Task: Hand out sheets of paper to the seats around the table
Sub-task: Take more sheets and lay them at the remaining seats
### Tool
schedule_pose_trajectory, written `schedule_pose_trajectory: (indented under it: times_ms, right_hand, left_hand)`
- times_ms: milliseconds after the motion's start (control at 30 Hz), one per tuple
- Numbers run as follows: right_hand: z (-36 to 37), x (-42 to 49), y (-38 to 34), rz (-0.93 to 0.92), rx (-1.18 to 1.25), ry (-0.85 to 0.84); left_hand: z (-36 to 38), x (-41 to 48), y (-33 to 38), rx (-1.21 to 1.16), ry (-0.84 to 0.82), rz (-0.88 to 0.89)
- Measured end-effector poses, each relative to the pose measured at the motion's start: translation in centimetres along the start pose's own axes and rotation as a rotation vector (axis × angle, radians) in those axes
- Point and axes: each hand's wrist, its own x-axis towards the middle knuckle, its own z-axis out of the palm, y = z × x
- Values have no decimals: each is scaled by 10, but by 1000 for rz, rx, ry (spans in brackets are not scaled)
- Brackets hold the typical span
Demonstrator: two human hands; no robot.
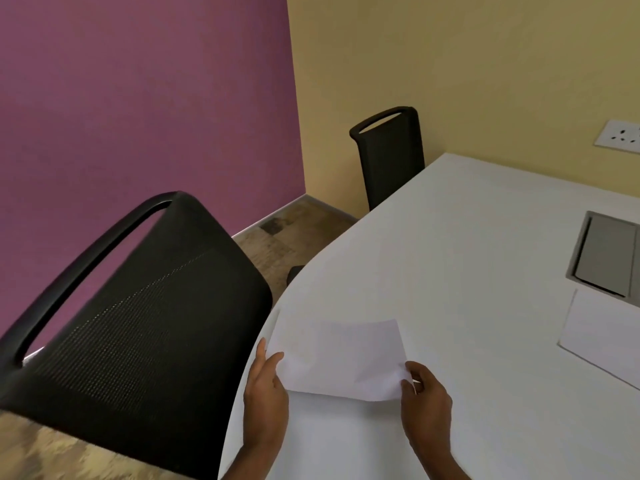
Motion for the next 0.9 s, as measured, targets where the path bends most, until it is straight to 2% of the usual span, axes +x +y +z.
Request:
schedule_pose_trajectory:
  times_ms: [533, 900]
  right_hand:
    - [38, -7, 18, -152, -304, -123]
    - [46, -12, 25, -142, -497, -193]
  left_hand:
    - [23, 13, -49, 202, -106, -94]
    - [27, 19, -62, 300, -187, -140]
